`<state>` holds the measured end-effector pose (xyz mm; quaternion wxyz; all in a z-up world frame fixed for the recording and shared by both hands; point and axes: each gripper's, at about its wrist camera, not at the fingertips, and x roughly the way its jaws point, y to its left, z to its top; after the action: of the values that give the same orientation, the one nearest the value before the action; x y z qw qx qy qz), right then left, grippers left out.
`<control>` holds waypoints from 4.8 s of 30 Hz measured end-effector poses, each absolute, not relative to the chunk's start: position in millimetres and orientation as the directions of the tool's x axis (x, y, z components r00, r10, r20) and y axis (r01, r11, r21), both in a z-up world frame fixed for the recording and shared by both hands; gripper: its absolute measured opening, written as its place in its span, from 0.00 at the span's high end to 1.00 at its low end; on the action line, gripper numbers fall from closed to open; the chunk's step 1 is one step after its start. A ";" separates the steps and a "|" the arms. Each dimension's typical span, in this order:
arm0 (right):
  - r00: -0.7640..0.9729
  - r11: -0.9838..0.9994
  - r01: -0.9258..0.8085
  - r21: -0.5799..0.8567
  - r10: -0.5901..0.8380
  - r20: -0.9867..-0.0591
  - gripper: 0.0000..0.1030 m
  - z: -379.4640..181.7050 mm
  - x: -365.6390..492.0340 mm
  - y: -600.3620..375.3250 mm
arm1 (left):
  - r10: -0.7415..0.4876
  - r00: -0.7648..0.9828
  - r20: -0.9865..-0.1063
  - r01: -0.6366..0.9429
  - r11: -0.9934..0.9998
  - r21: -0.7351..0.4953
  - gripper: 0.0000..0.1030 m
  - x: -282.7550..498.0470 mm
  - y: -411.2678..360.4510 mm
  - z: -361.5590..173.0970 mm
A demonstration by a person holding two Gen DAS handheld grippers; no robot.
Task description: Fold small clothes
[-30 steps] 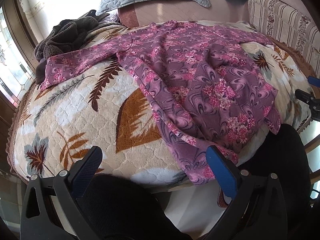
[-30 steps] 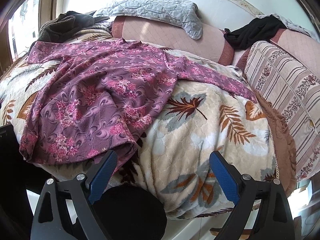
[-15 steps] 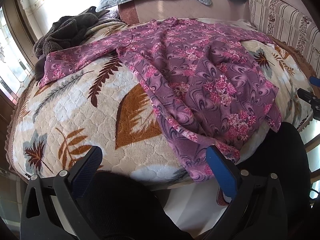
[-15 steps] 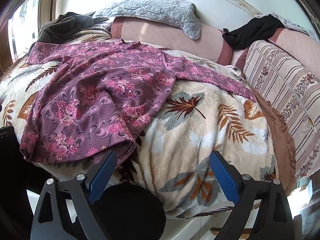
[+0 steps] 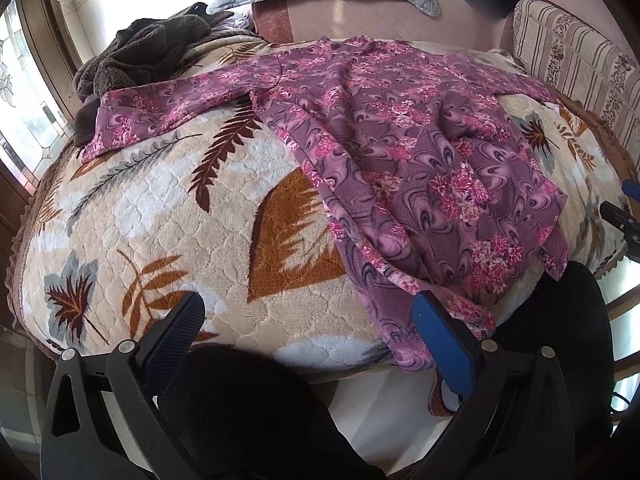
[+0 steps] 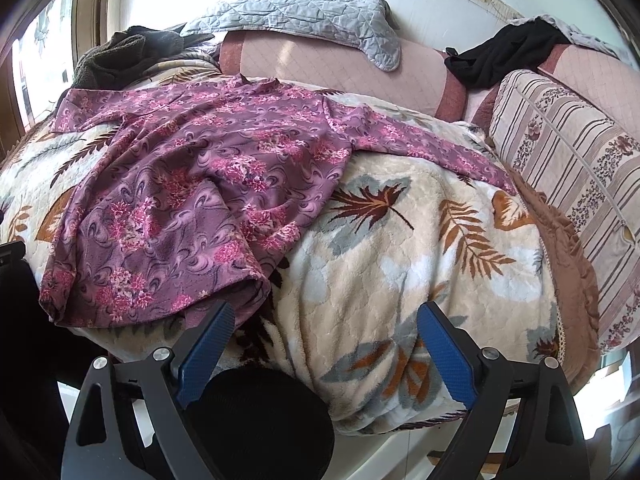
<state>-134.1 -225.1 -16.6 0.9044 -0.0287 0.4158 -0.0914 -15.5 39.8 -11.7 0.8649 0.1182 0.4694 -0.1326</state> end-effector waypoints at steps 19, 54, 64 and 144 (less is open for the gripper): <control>0.593 0.978 0.201 0.055 -0.076 -0.801 0.20 -47.5 -124.9 -253.5 | -0.300 0.169 -0.939 0.375 0.900 -0.221 0.00 10.3 10.0 -40.9; 0.573 0.994 0.084 0.069 0.008 -0.820 0.97 -32.9 -167.6 -268.2 | -0.318 0.125 -0.940 0.185 0.938 -0.293 0.94 7.8 100.7 -32.5; 0.517 0.948 0.148 0.280 0.167 -0.840 0.87 -47.7 -175.7 -300.7 | -0.409 0.140 -0.902 0.236 0.898 -0.371 0.88 13.5 122.6 -16.3; 0.576 0.858 0.268 0.437 0.221 -0.787 0.85 -61.8 -79.1 -322.7 | -0.188 0.300 -0.935 0.250 0.961 -0.113 0.52 60.5 101.0 -19.2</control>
<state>-79.1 -322.7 -61.8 0.8469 0.2657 0.4605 -0.0139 60.5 101.0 -19.2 0.8056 0.0269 0.5759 -0.1361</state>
